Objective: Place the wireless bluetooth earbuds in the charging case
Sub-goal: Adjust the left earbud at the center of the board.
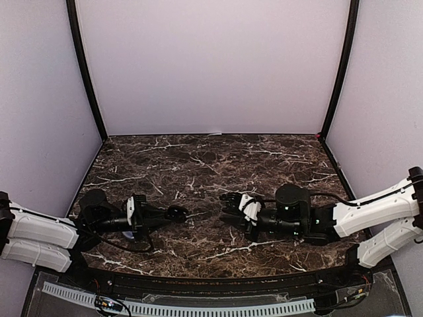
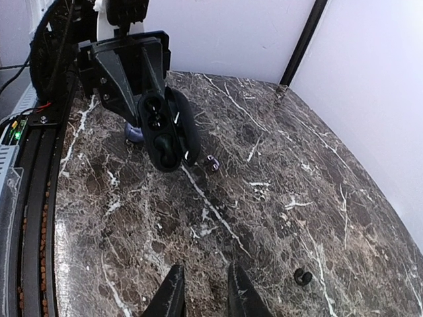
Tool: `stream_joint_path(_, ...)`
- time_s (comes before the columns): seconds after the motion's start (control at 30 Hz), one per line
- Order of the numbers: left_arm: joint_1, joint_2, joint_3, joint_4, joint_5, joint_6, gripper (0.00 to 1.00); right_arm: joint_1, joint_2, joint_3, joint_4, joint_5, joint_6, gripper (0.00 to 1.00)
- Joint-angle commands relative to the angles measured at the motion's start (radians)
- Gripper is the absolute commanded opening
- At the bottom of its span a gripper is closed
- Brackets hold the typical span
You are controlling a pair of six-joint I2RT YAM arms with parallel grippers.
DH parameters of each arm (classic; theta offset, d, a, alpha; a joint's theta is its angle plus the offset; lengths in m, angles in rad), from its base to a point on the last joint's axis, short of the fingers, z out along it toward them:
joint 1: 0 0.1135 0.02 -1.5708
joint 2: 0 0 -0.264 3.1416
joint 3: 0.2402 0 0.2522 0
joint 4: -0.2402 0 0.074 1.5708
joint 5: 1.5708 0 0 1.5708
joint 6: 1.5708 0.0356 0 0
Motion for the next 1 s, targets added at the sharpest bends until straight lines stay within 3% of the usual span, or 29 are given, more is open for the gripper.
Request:
stream_joint_path(0.0,0.01,0.029,-0.002,0.049,0.02,-0.028,0.0,-0.048,0.008,-0.044,0.114,0.042,0.101,0.23)
stream_joint_path(0.23,0.011,0.004,-0.002,0.029,0.016,-0.02,0.0,-0.158,0.058,-0.035,0.166,0.03,0.224,0.32)
stream_joint_path(0.4,0.011,0.008,-0.004,0.036,0.011,-0.019,0.0,-0.231,0.086,0.005,0.093,0.04,0.405,0.34)
stream_joint_path(0.57,0.01,0.03,-0.001,0.051,0.012,-0.029,0.0,-0.255,0.068,0.022,-0.015,0.085,0.519,0.49)
stream_joint_path(0.97,0.011,-0.006,0.002,0.021,-0.016,-0.046,0.0,-0.269,0.156,0.074,-0.199,0.091,0.688,0.35)
